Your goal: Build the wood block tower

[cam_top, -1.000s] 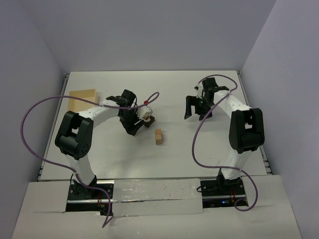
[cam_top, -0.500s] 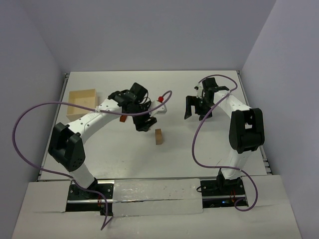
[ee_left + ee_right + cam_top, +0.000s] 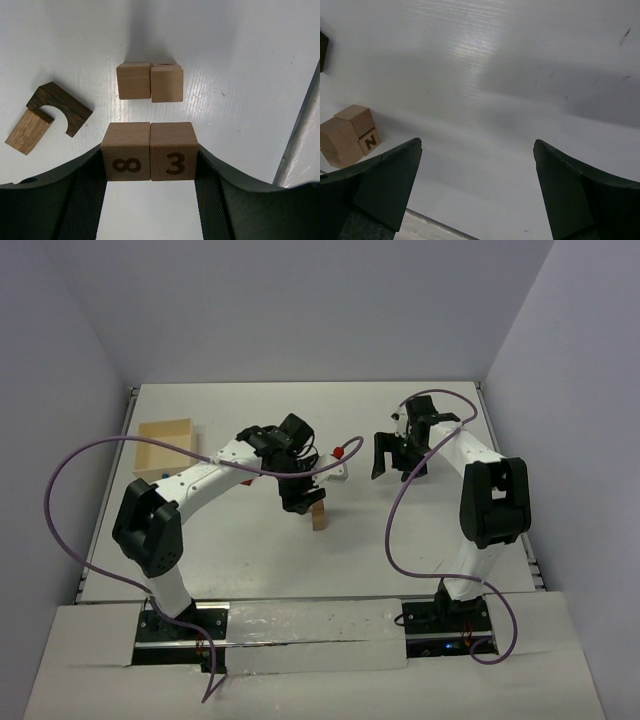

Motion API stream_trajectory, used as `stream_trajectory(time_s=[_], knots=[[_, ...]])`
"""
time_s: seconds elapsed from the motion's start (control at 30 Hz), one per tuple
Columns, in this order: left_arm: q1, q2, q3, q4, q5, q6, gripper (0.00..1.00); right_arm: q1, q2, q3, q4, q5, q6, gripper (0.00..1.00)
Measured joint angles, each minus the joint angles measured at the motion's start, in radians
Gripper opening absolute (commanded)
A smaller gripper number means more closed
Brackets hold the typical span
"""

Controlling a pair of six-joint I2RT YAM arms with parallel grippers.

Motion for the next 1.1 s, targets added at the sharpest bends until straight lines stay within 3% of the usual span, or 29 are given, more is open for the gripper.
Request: stream_trajectory(time_s=[0.5,1.1], knots=[[-0.052,0.092,0.066,-0.027,-0.024,0.012,0.33,-0.022,-0.001,0.003,-0.008,0.099,0.006,1.00],[-0.068,0.153,0.107,-0.039,-0.090,-0.019,0.39,-0.050,-0.001,0.022,-0.020,0.105,0.014,1.00]])
